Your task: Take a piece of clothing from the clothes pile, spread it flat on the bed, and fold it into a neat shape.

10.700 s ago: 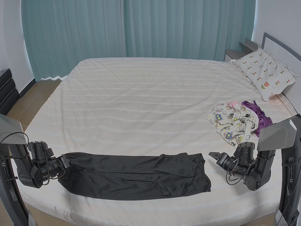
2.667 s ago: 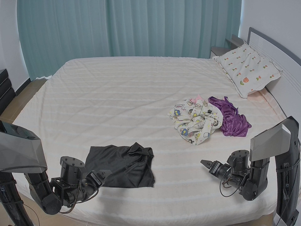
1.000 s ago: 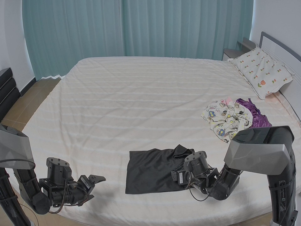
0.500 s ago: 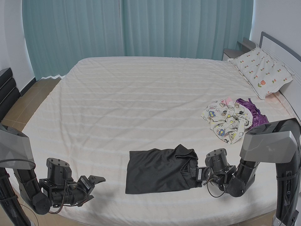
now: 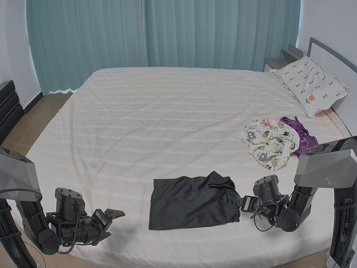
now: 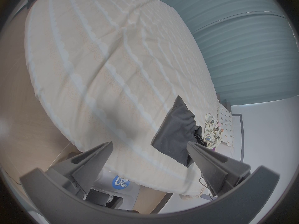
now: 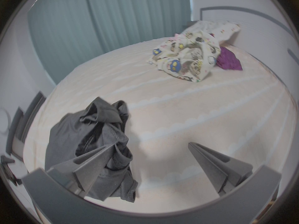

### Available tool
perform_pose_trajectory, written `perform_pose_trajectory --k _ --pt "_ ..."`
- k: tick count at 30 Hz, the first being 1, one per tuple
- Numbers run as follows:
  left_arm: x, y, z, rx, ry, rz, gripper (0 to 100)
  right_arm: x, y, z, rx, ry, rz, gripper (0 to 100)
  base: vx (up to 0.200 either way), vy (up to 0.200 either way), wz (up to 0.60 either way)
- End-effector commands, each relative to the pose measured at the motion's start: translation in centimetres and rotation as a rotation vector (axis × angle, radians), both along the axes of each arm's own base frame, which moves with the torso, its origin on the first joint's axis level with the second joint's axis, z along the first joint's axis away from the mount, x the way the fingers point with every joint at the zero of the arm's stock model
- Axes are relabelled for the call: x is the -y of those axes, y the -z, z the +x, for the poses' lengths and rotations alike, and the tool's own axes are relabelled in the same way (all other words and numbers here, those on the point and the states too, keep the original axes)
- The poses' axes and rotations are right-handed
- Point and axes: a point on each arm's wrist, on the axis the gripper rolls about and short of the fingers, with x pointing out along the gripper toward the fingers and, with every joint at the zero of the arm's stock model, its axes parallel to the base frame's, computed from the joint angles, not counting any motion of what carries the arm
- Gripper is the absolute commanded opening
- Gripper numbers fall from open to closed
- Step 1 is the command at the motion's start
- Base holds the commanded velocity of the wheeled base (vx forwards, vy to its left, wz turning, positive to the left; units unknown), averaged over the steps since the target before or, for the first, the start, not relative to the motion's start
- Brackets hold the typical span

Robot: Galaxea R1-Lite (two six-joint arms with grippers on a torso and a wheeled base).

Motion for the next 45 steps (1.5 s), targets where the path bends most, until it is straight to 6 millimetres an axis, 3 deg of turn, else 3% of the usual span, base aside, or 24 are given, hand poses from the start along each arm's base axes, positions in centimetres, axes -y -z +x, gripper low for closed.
perform_pose_trajectory --k 1,5,9,12,22,28,34,45 --pt "0.0 0.0 0.0 -0.002 -0.002 0.000 100 0.9 -0.4 0.1 0.003 0.086 0.089 100 0.000 0.000 0.00" --pt "0.0 0.0 0.0 -0.001 -0.002 -0.001 100 1.0 -1.7 0.0 0.040 0.128 0.242 100 0.000 0.000 0.00" --pt "0.0 0.0 0.0 -0.001 -0.002 -0.001 100 1.2 -3.5 -0.2 0.087 0.070 0.285 100 0.000 0.000 0.00" --pt "0.0 0.0 0.0 -0.001 -0.002 -0.001 100 0.6 -3.3 -0.4 0.083 0.000 0.236 100 0.000 0.000 0.00" --pt "0.0 0.0 0.1 0.001 -0.003 0.000 100 -3.5 0.3 0.3 0.038 -0.251 -0.007 100 0.000 0.000 0.00" --pt "0.0 0.0 0.1 0.001 -0.004 0.001 100 -4.9 0.4 1.4 0.007 -0.308 -0.083 100 0.000 0.000 0.00" --pt "0.0 0.1 0.1 -0.002 -0.004 0.002 100 -4.9 0.2 2.1 -0.005 -0.340 -0.164 100 0.000 0.000 0.00" --pt "0.0 0.1 0.1 -0.002 0.000 0.004 100 -0.8 -0.7 1.3 -0.087 -0.226 -0.240 100 0.000 0.000 0.00"
